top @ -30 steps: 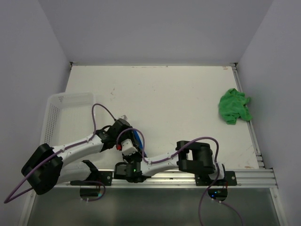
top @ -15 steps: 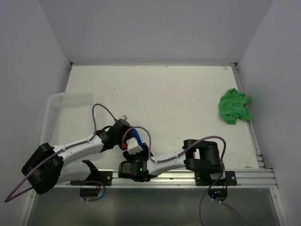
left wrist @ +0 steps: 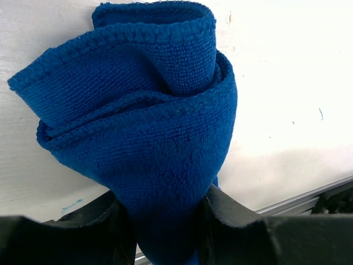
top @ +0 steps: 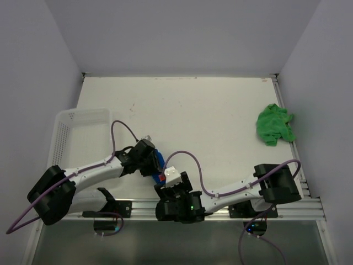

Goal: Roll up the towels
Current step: Place the rolled towel into the container

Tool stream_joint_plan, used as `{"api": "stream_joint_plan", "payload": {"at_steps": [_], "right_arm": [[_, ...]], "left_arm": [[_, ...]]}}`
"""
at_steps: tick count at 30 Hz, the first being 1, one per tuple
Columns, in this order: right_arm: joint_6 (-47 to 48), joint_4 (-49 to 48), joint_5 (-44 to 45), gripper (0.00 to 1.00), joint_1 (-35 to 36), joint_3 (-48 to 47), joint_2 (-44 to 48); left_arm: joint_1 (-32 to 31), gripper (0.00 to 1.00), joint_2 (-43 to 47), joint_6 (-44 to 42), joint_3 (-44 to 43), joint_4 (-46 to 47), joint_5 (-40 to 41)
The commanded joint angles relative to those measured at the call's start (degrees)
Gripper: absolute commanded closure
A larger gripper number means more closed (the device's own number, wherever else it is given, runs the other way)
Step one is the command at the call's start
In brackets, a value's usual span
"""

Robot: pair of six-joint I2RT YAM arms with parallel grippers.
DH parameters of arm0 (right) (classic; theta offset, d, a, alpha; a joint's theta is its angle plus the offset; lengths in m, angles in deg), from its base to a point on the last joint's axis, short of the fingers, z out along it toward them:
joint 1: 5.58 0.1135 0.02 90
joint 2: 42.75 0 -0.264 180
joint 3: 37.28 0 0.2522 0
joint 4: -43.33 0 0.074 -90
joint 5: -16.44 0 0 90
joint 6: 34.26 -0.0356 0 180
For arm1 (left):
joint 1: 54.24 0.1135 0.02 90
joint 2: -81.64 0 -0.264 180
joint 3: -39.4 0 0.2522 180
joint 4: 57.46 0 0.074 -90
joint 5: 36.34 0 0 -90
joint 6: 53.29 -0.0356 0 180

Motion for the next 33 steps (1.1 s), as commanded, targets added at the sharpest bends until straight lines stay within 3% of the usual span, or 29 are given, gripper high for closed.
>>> {"api": "stream_joint_plan", "payload": {"at_steps": [1, 7, 17, 33], "right_arm": [[-6.2, 3.1, 4.8, 0.2, 1.2, 2.8, 5.9], [-12.0, 6.9, 4.6, 0.2, 2.3, 9.7, 15.3], [-17.5, 13.5, 6.3, 0.2, 2.3, 12.6, 20.1], [-18.3, 16.3, 7.8, 0.19, 1.4, 14.6, 24.7]], "left_arm": [[0.1, 0.79, -1.7, -3.4, -0.7, -8.8, 5.6], [0.1, 0.79, -2.1, -4.7, -3.7, -10.0, 6.9], [1.7, 0.8, -5.8, -10.0, -15.1, -14.3, 10.7], [19.7, 0.82, -6.1, -22.9, -35.4, -22.9, 11.7]]}}
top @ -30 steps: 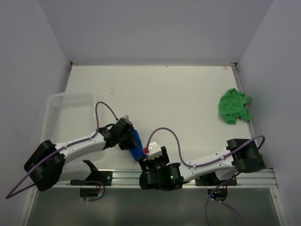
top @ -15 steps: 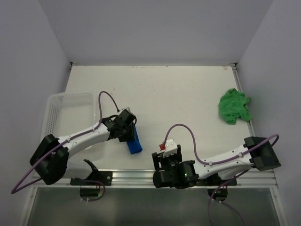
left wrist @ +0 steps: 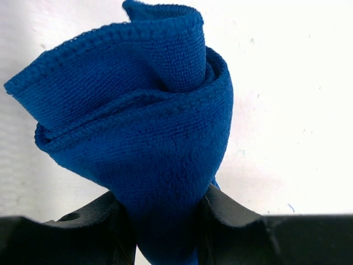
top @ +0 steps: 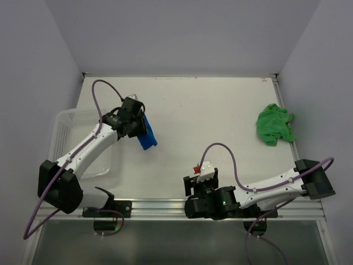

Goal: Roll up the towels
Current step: Place the rolled towel into the container

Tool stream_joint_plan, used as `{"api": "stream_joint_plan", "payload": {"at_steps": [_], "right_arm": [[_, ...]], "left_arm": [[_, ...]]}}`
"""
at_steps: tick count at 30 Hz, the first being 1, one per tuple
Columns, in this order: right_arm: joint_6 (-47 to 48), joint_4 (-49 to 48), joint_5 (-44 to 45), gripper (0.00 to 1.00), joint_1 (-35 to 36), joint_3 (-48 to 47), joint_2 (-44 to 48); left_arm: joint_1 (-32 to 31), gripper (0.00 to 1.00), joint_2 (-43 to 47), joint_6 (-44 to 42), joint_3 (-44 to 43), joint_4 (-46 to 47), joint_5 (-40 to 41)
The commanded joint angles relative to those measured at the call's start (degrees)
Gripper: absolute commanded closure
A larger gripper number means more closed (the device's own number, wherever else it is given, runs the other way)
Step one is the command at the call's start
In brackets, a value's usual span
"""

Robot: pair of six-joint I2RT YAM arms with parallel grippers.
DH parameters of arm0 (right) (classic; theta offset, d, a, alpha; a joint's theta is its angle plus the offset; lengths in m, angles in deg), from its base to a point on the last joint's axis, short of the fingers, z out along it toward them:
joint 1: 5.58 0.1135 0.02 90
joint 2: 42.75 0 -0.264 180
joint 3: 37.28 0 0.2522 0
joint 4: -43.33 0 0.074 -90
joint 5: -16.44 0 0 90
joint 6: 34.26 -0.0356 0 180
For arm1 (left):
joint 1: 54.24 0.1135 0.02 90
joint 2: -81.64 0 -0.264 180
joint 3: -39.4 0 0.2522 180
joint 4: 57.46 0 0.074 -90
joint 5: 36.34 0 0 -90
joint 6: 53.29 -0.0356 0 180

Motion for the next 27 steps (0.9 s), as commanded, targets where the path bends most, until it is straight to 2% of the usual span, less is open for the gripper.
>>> {"api": "stream_joint_plan", "payload": {"at_steps": [1, 7, 11, 14, 20, 27], "right_arm": [[-2.0, 0.7, 3.8, 0.19, -0.4, 0.5, 1.6], [-0.6, 0.5, 3.1, 0.19, -0.4, 0.0, 1.5], [0.7, -0.3, 2.4, 0.19, -0.4, -0.4, 1.2], [1.8, -0.6, 1.1, 0.19, -0.4, -1.3, 0.8], [5.5, -2.4, -1.9, 0.19, -0.4, -2.8, -1.0], [7.8, -3.8, -4.0, 0.19, -0.4, -4.9, -5.0]], "left_arm": [[5.0, 0.81, 2.2, -4.7, -6.8, -3.5, 1.6], [18.9, 0.79, 4.4, -9.0, -14.5, -6.7, 0.5], [31.5, 0.78, 4.8, -10.2, -16.6, -7.5, -1.2], [37.7, 0.77, 4.9, -9.8, -15.7, -7.3, 0.3], [47.4, 0.76, 4.5, -8.7, -9.8, -5.8, -5.9], [51.7, 0.76, 1.9, -8.8, -5.2, -4.4, -5.5]]}}
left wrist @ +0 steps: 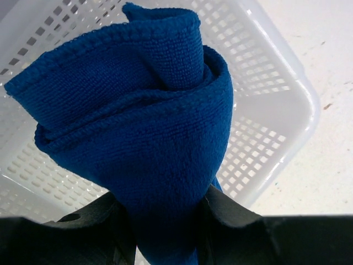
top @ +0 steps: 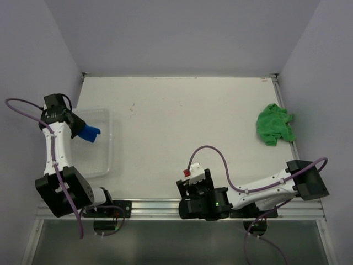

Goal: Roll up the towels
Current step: Place the rolled towel into the container

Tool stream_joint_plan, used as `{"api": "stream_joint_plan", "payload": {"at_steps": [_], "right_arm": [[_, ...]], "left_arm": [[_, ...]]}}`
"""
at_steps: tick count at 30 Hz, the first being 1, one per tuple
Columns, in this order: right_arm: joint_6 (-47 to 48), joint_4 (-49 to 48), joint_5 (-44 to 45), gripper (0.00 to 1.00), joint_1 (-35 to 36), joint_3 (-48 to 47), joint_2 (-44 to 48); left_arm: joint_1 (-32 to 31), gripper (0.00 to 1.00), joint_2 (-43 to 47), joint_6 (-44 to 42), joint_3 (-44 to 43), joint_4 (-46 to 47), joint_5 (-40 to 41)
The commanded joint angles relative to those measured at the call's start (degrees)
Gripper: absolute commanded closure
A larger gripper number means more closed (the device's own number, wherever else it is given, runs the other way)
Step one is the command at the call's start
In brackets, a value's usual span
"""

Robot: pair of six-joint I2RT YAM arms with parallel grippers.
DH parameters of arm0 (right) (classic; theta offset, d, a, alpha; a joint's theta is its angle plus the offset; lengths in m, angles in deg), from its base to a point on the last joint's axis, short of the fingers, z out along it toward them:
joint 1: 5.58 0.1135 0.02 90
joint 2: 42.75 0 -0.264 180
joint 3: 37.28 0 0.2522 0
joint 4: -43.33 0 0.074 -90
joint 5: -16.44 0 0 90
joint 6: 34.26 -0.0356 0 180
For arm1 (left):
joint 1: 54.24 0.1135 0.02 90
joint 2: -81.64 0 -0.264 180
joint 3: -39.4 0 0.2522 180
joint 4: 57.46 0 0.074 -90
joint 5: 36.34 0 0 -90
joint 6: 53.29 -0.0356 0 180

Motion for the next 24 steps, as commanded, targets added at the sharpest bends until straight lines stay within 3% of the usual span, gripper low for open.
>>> {"api": "stream_joint_plan", "payload": {"at_steps": [1, 12, 24], "right_arm": [[1.2, -2.3, -0.4, 0.19, -0.1, -2.8, -1.8], [-1.5, -5.8, -3.7, 0.19, -2.5, -0.2, -3.3], [5.0, -11.3, -7.1, 0.19, -10.5, 4.1, 0.4]], "left_arm": [[1.0, 0.76, -1.1, -0.9, 2.7, 1.9, -1.3], [2.0, 0.76, -9.5, -1.5, 4.3, 4.9, -2.5], [2.0, 0.81, -18.9, -0.9, 3.3, 10.6, -3.4]]}}
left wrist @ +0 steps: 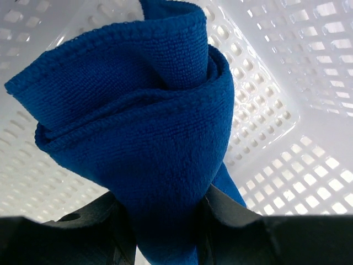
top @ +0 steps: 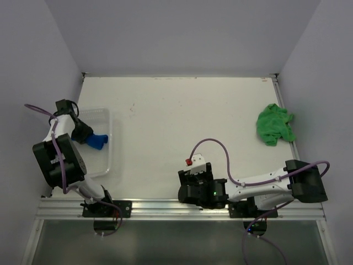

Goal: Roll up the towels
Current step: Place the rolled towel into the container

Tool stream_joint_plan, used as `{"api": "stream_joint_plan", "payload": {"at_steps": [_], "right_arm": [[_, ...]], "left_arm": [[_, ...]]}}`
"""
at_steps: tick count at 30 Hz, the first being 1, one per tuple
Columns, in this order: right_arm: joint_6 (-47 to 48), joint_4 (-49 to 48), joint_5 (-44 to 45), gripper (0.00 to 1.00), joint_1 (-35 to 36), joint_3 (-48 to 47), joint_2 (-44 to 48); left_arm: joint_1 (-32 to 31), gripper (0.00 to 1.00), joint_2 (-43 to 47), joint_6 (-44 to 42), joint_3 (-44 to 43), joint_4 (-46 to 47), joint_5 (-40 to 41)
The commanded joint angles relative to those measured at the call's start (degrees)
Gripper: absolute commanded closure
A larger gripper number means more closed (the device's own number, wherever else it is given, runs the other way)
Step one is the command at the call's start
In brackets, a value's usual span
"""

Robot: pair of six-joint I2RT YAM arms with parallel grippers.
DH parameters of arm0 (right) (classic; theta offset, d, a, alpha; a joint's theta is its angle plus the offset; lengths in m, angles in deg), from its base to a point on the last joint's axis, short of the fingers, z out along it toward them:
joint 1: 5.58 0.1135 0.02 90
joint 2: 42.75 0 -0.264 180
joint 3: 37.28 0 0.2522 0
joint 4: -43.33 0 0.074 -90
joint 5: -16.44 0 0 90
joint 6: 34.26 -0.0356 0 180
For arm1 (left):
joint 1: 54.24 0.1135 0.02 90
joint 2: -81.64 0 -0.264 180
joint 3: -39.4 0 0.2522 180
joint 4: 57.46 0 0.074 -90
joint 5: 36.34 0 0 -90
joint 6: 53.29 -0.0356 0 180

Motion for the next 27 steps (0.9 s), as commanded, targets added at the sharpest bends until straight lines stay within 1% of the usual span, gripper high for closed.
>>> {"api": "stream_joint_plan", "payload": {"at_steps": [1, 5, 10, 18, 22, 23, 27], "right_arm": [[2.5, -4.2, -0.8, 0.19, -2.0, 1.2, 1.5], [4.0, -6.2, -2.2, 0.18, -3.2, 1.2, -0.3], [5.6, -8.1, -3.0, 0.18, -4.1, 0.7, -2.0], [6.5, -10.0, -4.3, 0.18, -6.0, 0.9, -2.9], [6.4, -10.0, -4.7, 0.18, -6.0, 1.3, -3.0], [6.3, -10.0, -4.7, 0.18, -6.1, 1.4, -3.0], [5.8, -9.8, -4.7, 0.18, -6.3, 1.9, -2.7]], "left_arm": [[0.5, 0.81, -1.5, -0.8, -1.1, 4.4, -0.7], [0.5, 0.8, -3.7, -0.1, -1.1, 7.0, -1.6], [0.0, 0.78, -3.9, 0.7, -0.5, 9.3, -1.5], [-1.4, 0.71, -2.8, 2.6, -0.1, 13.6, -1.4], [-1.8, 0.62, -3.7, 3.2, 0.8, 15.8, -1.9], [-2.0, 0.58, -4.1, 3.2, 1.0, 15.8, -1.8], [-2.8, 0.48, -5.1, 2.8, 1.5, 16.3, -1.9]]}}
